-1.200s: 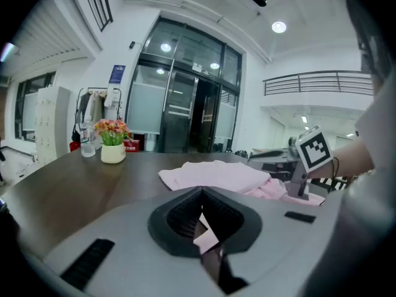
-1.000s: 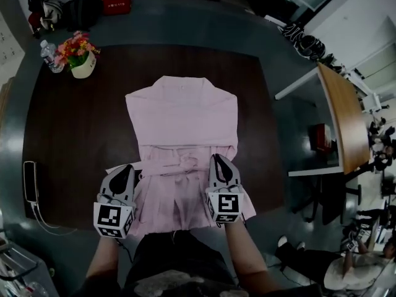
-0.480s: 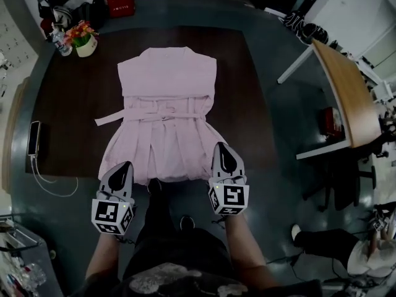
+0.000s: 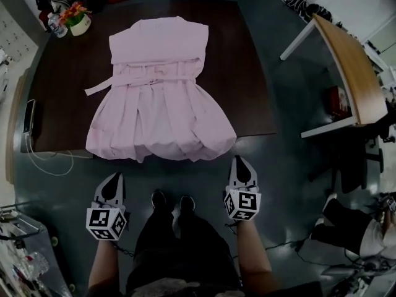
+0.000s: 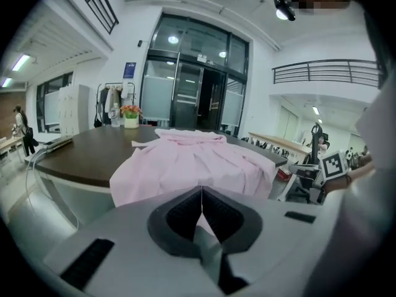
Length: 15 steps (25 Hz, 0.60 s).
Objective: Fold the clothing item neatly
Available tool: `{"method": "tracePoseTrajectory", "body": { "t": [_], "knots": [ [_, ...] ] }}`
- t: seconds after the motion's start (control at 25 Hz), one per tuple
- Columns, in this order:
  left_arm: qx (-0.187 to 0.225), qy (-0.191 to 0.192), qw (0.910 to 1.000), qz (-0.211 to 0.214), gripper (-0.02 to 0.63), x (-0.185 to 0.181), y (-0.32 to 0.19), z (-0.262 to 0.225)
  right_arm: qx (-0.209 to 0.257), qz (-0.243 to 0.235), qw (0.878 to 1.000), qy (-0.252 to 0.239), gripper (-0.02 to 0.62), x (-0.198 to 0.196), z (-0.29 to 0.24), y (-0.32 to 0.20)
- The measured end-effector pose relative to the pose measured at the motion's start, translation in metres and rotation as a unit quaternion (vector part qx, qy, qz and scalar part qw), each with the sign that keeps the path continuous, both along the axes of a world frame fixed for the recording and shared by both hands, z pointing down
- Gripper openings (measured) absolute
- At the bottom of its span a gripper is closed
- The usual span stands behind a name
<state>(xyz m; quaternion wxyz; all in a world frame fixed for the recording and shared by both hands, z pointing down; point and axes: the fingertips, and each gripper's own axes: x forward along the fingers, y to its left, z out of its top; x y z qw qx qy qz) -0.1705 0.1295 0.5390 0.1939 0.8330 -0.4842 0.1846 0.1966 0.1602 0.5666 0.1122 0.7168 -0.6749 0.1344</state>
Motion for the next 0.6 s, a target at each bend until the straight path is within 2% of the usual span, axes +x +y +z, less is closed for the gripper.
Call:
{"method": "tracePoseTrajectory", "body": {
  "t": [0.08,0.16,0.24,0.28,0.32,0.36,0.44,0.48,0.6],
  "knots": [
    [-0.01,-0.006,0.9999,-0.001,0.011,-0.014,0.002,0.027,-0.041,0.002,0.999,-0.01,-0.005,0.004,0.042,0.012],
    [-0.001,-0.018,0.9998,0.0,0.012,-0.027,-0.004,0.051,-0.066,0.004,0.998,-0.014,0.001,0.009,0.08,0.018],
    [0.021,-0.039,0.999,-0.005,0.016,-0.043,-0.012,0.077,-0.075,-0.002,0.997,-0.018,0.086,0.017,0.115,0.013],
    [0.03,-0.047,0.9984,-0.01,0.054,-0.054,-0.015,0.091,-0.078,-0.006,0.997,-0.02,0.119,0.023,0.132,0.008],
    [0.034,-0.05,0.9981,-0.013,0.129,-0.067,-0.018,0.107,-0.08,-0.011,0.997,-0.021,0.14,0.028,0.147,0.003],
    [0.033,-0.05,0.9981,-0.015,0.202,-0.08,-0.023,0.125,-0.082,-0.018,0.996,-0.021,0.157,0.033,0.161,-0.001],
    [0.021,-0.045,0.9986,-0.014,0.295,-0.105,-0.033,0.164,-0.089,-0.045,0.995,-0.008,0.197,0.038,0.184,-0.01],
    [0.014,-0.046,0.9988,-0.011,0.327,-0.116,-0.039,0.184,-0.094,-0.065,0.993,0.004,0.215,0.037,0.194,-0.015],
    [0.002,-0.071,0.9974,0.013,0.364,-0.139,-0.055,0.24,-0.113,-0.123,0.985,0.037,0.268,0.026,0.226,-0.033]
  ]
}}
